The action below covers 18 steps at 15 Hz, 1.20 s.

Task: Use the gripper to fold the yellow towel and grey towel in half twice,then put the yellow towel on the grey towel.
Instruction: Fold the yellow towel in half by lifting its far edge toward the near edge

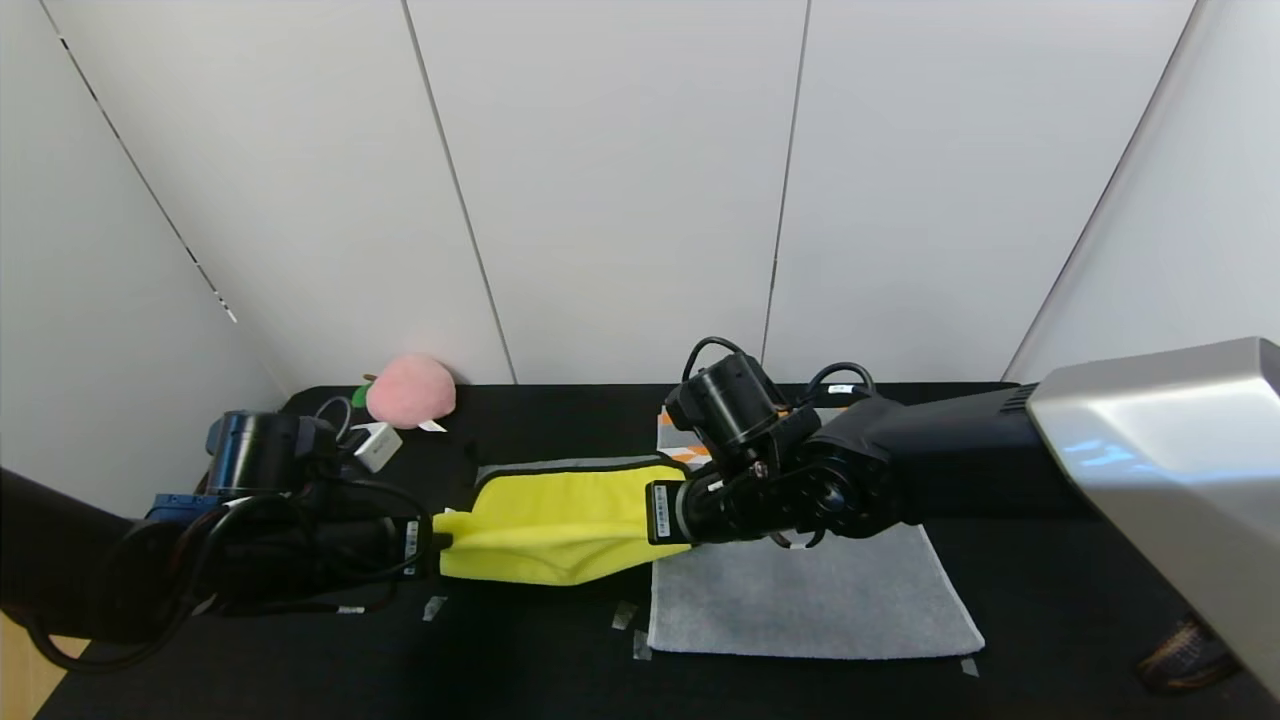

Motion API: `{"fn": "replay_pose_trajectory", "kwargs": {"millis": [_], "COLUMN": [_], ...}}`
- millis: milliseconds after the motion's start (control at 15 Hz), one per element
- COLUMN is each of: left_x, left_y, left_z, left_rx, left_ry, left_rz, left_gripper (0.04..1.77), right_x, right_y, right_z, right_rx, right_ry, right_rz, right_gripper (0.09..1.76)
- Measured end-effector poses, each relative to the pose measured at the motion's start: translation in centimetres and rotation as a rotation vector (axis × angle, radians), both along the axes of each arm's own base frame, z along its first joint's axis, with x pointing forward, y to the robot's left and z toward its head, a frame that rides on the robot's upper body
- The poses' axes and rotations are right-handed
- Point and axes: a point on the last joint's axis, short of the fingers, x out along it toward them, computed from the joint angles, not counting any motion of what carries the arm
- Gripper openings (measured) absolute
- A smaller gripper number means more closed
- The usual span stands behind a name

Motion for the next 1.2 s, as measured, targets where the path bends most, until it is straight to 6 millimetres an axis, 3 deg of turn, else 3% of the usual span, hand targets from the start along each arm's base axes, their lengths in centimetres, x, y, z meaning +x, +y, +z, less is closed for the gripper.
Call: {"fn": "replay_pose_trajectory", "kwargs": {"millis": [467, 733, 1200], "left_x": [5.0, 7.6, 8.6], "left_y": [0.0, 0.0, -0.6], "left_z": [-1.0, -1.7, -2.1], "left_rx": [0.015, 0.051, 0.052], "left_ry": [-0.038, -0.06, -0.066], "left_rz": [0.024, 0.068, 0.055], "left_gripper": [0.12, 0.12, 0.12], "right_x": [4.1, 5.4, 6.2], "right_y": [0.6, 0.7, 0.4], "right_z": [-0.9, -2.5, -3.0], "right_rx": [0.003, -0.022, -0.017], "right_ry": [-0.027, -0.047, -0.075], "right_rz": [-0.034, -0.017, -0.021], "right_gripper": [0.14, 0.14, 0.14]}}
